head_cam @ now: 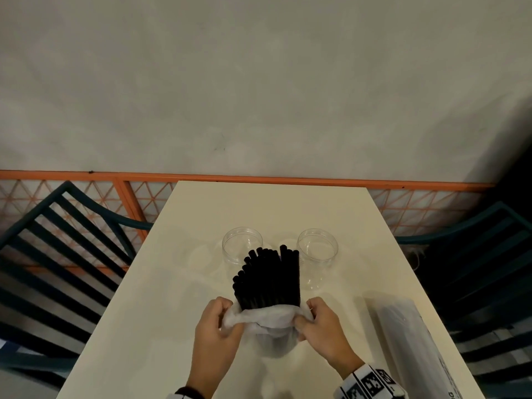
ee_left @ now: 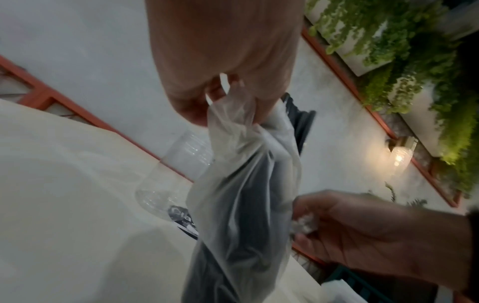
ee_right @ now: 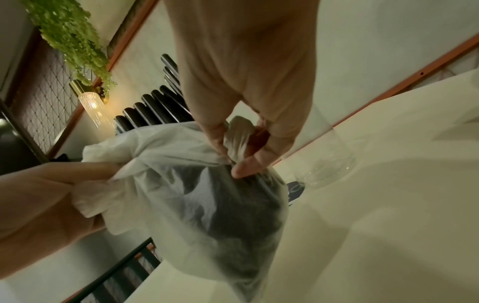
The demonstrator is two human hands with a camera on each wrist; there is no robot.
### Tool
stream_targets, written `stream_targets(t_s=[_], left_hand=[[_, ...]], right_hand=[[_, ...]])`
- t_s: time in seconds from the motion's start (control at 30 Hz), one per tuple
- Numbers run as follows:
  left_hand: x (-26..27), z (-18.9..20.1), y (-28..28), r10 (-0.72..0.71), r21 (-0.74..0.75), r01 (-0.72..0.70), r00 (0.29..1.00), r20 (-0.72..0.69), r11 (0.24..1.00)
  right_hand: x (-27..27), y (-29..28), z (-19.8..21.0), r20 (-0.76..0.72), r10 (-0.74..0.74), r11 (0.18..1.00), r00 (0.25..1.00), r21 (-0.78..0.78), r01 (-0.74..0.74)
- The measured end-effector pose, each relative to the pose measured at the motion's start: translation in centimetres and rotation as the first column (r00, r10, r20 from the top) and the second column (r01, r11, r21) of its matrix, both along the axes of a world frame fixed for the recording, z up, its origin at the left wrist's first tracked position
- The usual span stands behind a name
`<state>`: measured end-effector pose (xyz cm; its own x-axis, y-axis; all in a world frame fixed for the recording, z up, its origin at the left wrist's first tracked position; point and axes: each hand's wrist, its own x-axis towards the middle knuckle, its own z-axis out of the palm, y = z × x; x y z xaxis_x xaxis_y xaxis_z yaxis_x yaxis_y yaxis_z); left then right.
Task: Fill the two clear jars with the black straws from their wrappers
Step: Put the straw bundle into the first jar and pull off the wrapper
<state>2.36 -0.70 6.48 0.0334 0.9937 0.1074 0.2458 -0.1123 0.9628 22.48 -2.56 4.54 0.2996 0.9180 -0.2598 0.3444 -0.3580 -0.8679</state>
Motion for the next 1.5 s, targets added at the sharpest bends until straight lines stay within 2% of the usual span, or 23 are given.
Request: stream_targets(t_s=[0.2,0.33,0.43,0.57,0.7,0.8,0.87,0.93,1.03,1.23,1.3,1.4,1.43,1.5], left_hand=[[0.9,0.8,-0.5,0.106,0.135,-0.082,0.977,-0.184,0.987],[1.5,0.8,-1.6,0.029,0.075,-0.021,0.993,-0.113,0.997],[2.1,0.4,-2.7,-0.073,0.235,0.118,0.979,-0.189,0.965],[3.3,-0.2,-3.1,-0.080,0.300,0.144,0.973,-0.217,0.943],[3.6,-0.9,-2.9,-0.039,0.266,0.093,0.978,-0.203,0.959],[3.4,-1.3,-2.8,0.006,0.245,0.039,0.983,-0.183,0.969],[3.8,-1.2,-3.1,-0.004,0.225,0.044,0.985,-0.175,0.973],[4.2,-1.2,-3.5,-0.025,0.219,0.062,0.986,-0.166,0.974],[4.5,-1.1,-3.8,-0.058,0.213,0.097,0.981,-0.183,0.972],[4.2,-0.1,-4.8,-0.167,0.145,0.220,0.937,-0.306,0.965],[4.3,1.6,-4.9,-0.063,0.266,0.190,0.904,-0.423,0.945],[5.7,5.5,-4.2,0.185,0.553,0.137,0.854,-0.487,0.822],[6.5,6.7,-3.6,0.221,0.586,0.151,0.830,-0.513,0.796],[7.9,8.2,-2.3,0.219,0.547,0.239,0.733,-0.643,0.802]], right_hand=[[-1.2,-0.8,0.9,-0.262,0.075,0.997,0.962,0.033,-0.069],[-0.8,-0.8,0.2,-0.242,-0.028,0.999,0.970,0.035,0.038],[-0.2,-0.9,-0.2,-0.195,-0.092,0.992,0.977,0.065,0.106],[0.3,-1.1,-0.7,-0.200,-0.098,0.986,0.975,0.112,0.122],[0.6,-1.7,-0.3,-0.294,0.023,0.981,0.956,0.189,0.035],[1.2,-2.0,-0.1,-0.389,0.221,0.972,0.894,0.158,-0.171],[1.3,-2.1,-0.2,-0.335,0.254,0.966,0.908,0.128,-0.223],[1.2,-1.9,-0.1,-0.256,0.206,0.975,0.944,0.140,-0.174],[1.3,-1.3,0.0,-0.281,0.139,0.983,0.950,0.153,-0.098],[2.5,-1.0,-1.3,-0.093,0.187,0.973,0.978,0.154,-0.171],[2.9,-1.0,-1.3,-0.068,0.199,0.968,0.978,0.166,-0.186],[3.2,-1.3,-1.0,-0.051,0.225,0.955,0.973,0.208,-0.210],[3.2,-1.4,-0.9,-0.047,0.234,0.952,0.971,0.214,-0.219],[2.9,-1.7,-1.2,0.003,0.251,0.944,0.968,0.219,-0.246]])
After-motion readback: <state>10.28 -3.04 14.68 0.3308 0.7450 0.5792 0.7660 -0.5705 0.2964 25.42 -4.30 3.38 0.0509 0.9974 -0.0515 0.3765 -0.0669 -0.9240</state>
